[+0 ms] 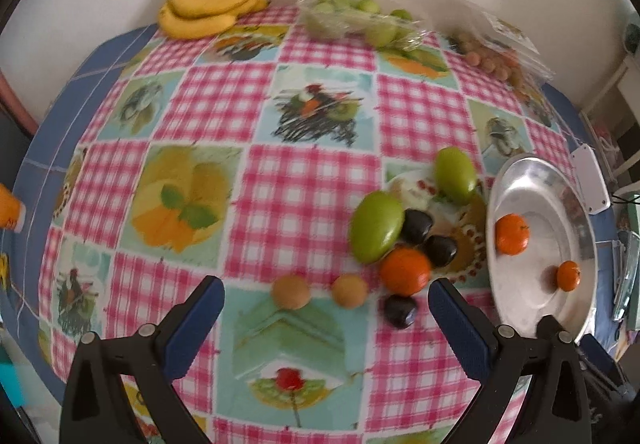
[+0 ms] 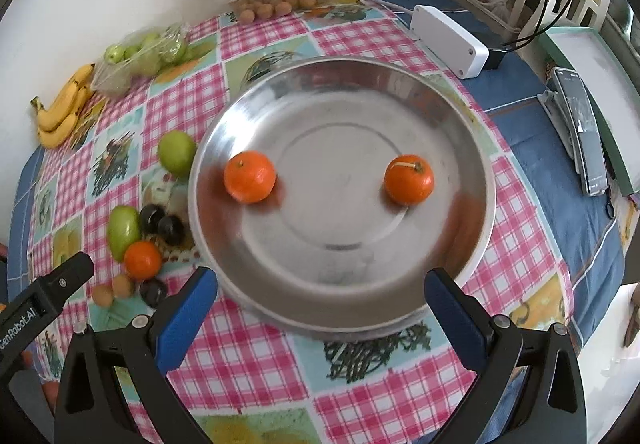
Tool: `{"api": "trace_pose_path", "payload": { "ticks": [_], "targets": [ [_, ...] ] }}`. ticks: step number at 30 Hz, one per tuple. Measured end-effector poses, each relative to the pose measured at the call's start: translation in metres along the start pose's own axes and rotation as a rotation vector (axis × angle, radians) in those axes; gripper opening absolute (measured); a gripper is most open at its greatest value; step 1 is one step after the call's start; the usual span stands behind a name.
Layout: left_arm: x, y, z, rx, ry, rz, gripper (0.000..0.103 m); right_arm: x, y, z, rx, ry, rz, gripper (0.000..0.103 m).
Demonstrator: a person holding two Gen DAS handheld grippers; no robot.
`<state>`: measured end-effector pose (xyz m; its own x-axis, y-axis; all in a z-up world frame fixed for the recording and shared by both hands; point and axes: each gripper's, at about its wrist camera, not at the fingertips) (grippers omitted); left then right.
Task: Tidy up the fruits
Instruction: 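Withdraw the right gripper from the bowl back toward the fruit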
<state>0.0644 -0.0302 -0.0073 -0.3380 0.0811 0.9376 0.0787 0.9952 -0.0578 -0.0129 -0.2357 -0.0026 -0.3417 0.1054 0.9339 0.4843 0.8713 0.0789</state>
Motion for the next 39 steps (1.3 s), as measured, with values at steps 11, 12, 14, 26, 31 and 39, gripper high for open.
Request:
{"api": "trace_pose_path", "payload": {
  "ticks": [11, 12, 14, 26, 31, 39],
  "targets": [
    [0.004, 0.036, 0.022, 0.054, 0.035, 0.013, 0.103, 0.014, 0.018, 0.023, 0.023, 0.011, -0.065, 0.103],
    [0.004, 0.038, 0.022, 0.061, 0.034, 0.015, 0.103, 0.015, 0.021, 0.024, 0.025, 0.009, -0.075, 0.103],
    [0.006, 0.045, 0.025, 0.079, 0.029, 0.017, 0.103, 0.017, 0.027, 0.028, 0.034, 0.008, -0.096, 0.103],
    [0.005, 0.078, 0.034, 0.165, 0.057, 0.031, 0.103, 0.014, 0.072, 0.040, 0.136, 0.034, -0.165, 0.103],
    [0.003, 0.088, 0.031, 0.201, 0.055, 0.031, 0.103, 0.007, 0.088, 0.043, 0.173, 0.050, -0.174, 0.103],
    [-0.006, 0.088, 0.027, 0.198, 0.063, 0.026, 0.103, -0.003, 0.113, 0.044, 0.229, 0.055, -0.200, 0.103]
  ]
}}
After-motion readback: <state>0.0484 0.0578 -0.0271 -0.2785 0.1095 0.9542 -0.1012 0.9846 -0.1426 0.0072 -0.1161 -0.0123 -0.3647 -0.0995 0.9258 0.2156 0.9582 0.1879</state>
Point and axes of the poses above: each gripper's, at about its wrist camera, not at the fingertips, and x roughly against the way its jaws point, y to its left, z to its underside, and after that the axes turned 1 degree about -z, right-handed
